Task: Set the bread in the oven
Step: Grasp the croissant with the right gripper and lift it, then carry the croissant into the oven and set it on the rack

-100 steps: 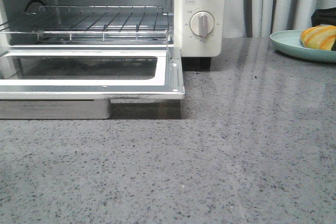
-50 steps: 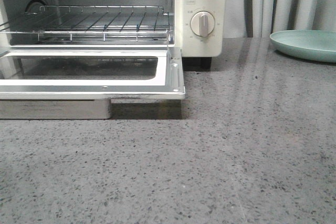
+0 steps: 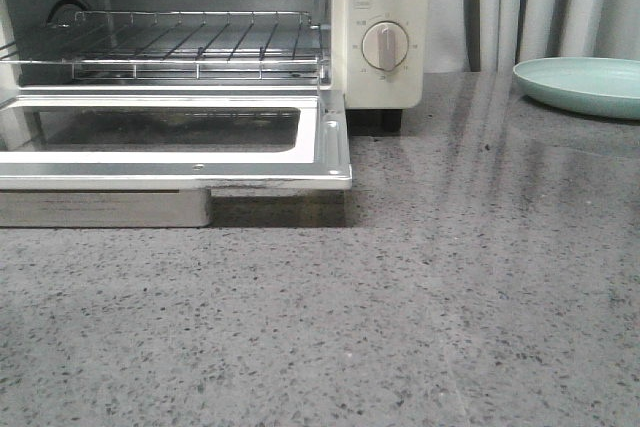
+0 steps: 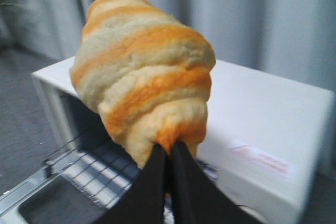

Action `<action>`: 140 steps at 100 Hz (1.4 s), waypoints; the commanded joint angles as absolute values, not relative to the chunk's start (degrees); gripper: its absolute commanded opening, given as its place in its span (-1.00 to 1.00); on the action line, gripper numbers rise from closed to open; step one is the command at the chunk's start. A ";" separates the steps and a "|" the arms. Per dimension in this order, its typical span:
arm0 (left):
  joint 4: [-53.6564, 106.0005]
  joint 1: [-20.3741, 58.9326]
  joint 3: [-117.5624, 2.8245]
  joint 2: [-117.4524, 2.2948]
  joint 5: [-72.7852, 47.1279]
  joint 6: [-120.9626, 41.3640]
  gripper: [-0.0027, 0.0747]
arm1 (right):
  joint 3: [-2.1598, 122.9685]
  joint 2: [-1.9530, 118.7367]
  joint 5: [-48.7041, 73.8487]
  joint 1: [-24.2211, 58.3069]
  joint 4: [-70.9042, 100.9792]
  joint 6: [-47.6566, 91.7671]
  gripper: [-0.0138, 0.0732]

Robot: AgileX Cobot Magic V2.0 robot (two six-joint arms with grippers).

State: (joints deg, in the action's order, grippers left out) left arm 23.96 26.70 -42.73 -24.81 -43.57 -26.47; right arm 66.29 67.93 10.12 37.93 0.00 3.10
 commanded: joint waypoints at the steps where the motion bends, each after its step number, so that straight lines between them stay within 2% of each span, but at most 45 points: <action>1: 25.96 26.58 -44.46 -25.17 -39.31 -26.22 -0.99 | 68.01 69.54 6.12 42.80 -1.38 3.80 -0.84; 24: 25.96 26.58 -44.46 -25.17 -39.31 -26.22 -0.99 | 69.88 78.46 8.12 45.09 -1.02 3.80 -0.84; 69: 26.00 26.58 -44.46 -25.17 -39.31 -26.22 -0.99 | 87.25 96.24 18.74 44.38 -0.91 3.80 -0.84; 113: 26.09 26.58 -44.46 -25.17 -40.10 -26.22 -0.99 | 90.18 100.57 16.66 41.97 -0.91 3.12 -0.81; 122: 26.09 26.58 -44.46 -25.17 -40.10 -26.22 -0.99 | 90.18 100.57 16.43 41.97 -0.91 3.12 -0.54; 129: 25.99 26.58 -44.46 -25.17 -40.10 -26.22 -0.99 | 90.18 100.57 16.43 41.97 -0.91 3.12 -0.17; 131: 25.99 26.58 -44.46 -25.17 -40.10 -26.22 -0.99 | 90.18 100.57 16.43 41.97 -0.91 3.12 0.03; 133: 25.99 26.58 -44.46 -25.17 -40.10 -26.22 -0.99 | 90.18 100.57 16.43 41.97 -0.91 3.12 0.07; 140: 25.99 26.58 -44.46 -25.17 -40.10 -26.22 -0.99 | 90.18 100.57 16.55 41.97 -0.91 3.12 0.40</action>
State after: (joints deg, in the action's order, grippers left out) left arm 24.06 26.70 -42.73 -24.81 -43.58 -26.47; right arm 88.01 103.17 21.16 42.33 -0.45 3.10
